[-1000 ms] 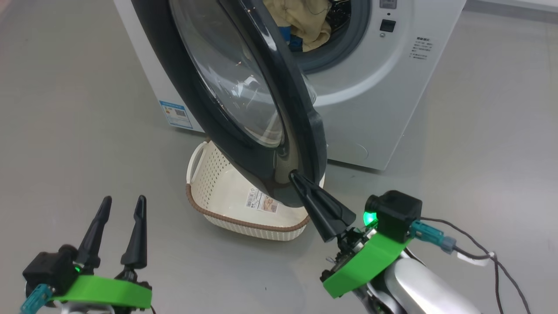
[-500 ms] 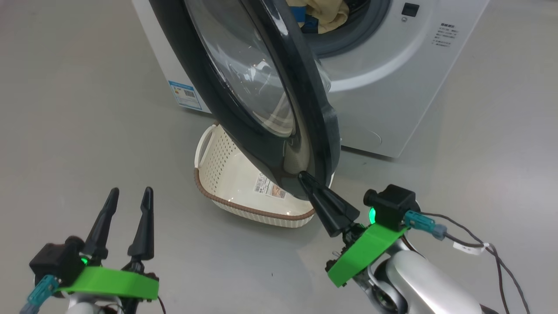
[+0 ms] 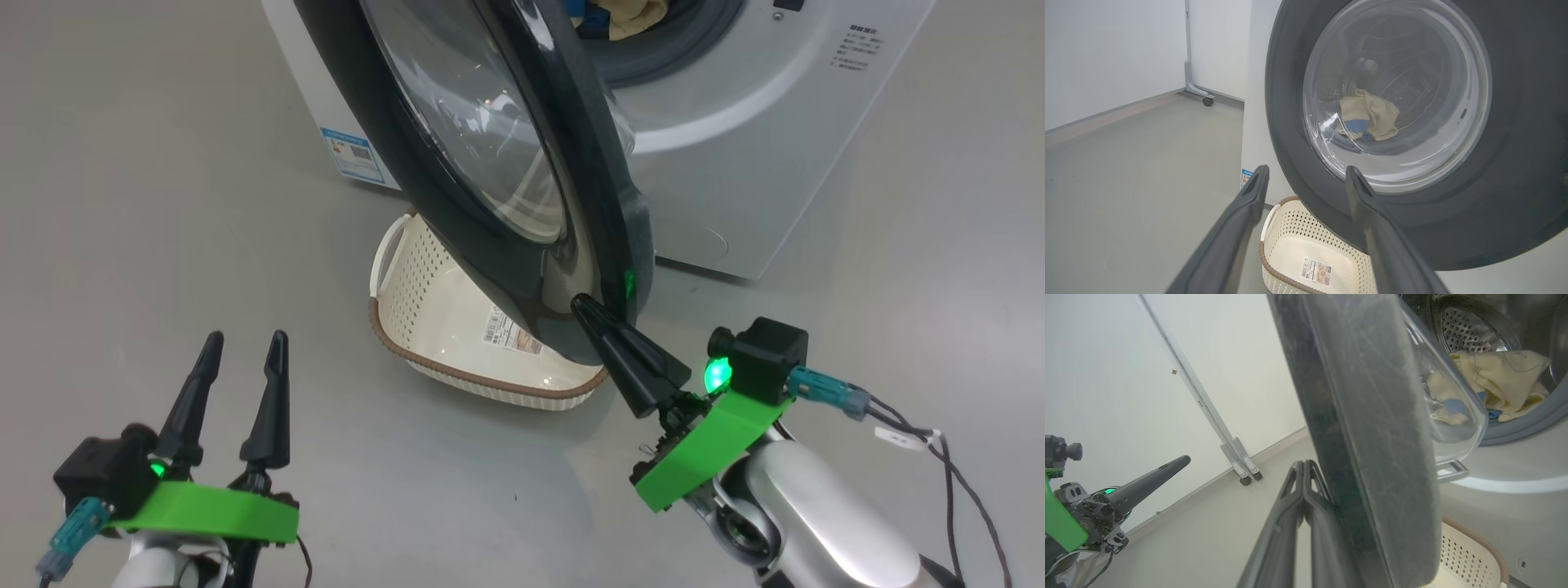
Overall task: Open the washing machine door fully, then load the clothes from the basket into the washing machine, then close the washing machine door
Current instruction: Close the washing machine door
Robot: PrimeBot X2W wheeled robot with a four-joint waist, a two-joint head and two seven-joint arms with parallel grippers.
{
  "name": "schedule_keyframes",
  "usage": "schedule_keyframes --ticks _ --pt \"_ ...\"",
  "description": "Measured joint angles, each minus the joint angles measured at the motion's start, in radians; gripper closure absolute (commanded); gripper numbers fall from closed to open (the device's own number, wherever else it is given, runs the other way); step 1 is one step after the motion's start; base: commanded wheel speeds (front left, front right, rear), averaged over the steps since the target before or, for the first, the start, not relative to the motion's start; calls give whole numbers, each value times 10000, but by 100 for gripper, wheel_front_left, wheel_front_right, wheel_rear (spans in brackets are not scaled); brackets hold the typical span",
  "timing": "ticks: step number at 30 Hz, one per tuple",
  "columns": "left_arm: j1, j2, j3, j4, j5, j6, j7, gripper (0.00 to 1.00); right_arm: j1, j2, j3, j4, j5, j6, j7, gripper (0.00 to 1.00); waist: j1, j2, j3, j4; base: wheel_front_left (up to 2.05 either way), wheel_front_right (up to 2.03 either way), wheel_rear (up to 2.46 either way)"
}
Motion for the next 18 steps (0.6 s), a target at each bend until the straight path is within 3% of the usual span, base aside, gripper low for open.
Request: schedule_keyframes --ticks 18 --pt "-482 -128 -288 -107 -73 0 -12 0 -885 84 -1394 339 -291 0 0 100 0 0 669 179 0 0 0"
